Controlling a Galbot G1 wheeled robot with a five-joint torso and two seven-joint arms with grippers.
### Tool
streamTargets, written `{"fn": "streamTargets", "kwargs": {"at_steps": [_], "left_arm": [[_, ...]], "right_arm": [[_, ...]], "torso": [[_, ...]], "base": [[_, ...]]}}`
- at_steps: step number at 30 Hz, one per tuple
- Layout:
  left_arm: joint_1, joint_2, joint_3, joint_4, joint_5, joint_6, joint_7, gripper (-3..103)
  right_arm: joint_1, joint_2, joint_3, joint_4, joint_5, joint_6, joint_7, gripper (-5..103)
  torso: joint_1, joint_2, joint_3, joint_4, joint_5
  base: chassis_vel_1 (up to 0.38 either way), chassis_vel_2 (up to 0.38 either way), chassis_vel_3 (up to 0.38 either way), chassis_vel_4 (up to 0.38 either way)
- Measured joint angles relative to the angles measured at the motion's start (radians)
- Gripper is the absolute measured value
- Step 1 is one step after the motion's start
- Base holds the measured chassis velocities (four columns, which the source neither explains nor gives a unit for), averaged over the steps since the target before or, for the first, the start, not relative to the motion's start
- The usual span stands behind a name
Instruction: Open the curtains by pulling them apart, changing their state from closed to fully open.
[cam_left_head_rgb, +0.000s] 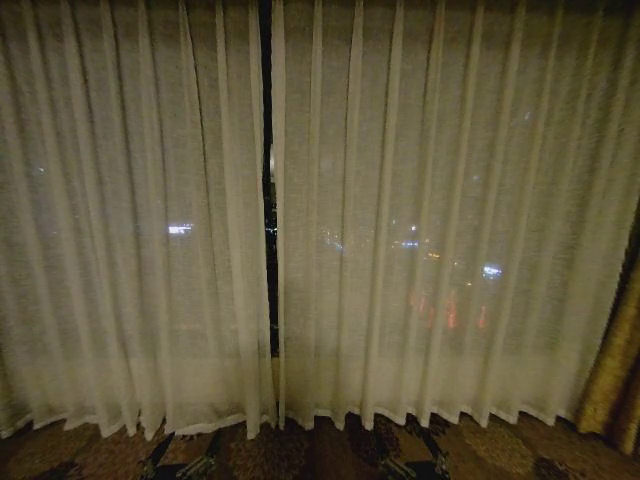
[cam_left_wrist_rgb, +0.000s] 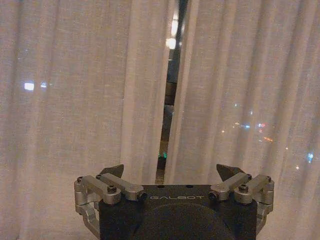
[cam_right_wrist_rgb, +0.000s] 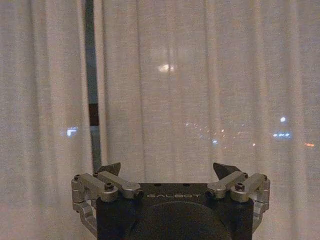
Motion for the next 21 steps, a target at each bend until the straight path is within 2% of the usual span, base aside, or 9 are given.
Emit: {"fn": "streamTargets", "kwargs": {"at_steps": [5,8,14,21], "left_arm": [[-0.001,0.036,-0.023,0.01,-0.03,-0.002,0.004,100],[0.0,0.068,-0.08,0.026,-0.094,-0.008,0.004,100],[-0.004,0.107,-0.136,0.036,-0.128,-0.011,0.009,100],[-0.001,0.119,-0.15,0.033,-0.137,-0.005,0.014,100]], "right_arm": [[0.023,0.0,0.041,-0.013,0.038,0.014,0.003,100],[0.017,0.0,0.086,-0.016,0.079,0.016,0.006,100],[0.01,0.0,0.12,-0.028,0.111,0.023,0.007,100],[0.008,0.0,0.126,-0.023,0.115,0.021,-0.003,100]], "torso": [[0.0,0.0,0.0,0.0002,0.0001],[0.0,0.0,0.0,0.0001,-0.0001],[0.0,0.0,0.0,0.0001,0.0],[0.0,0.0,0.0,0.0001,0.0]], "base": [[0.0,0.0,0.0,0.0],[0.0,0.0,0.0,0.0],[0.0,0.0,0.0,0.0],[0.0,0.0,0.0,0.0]]}}
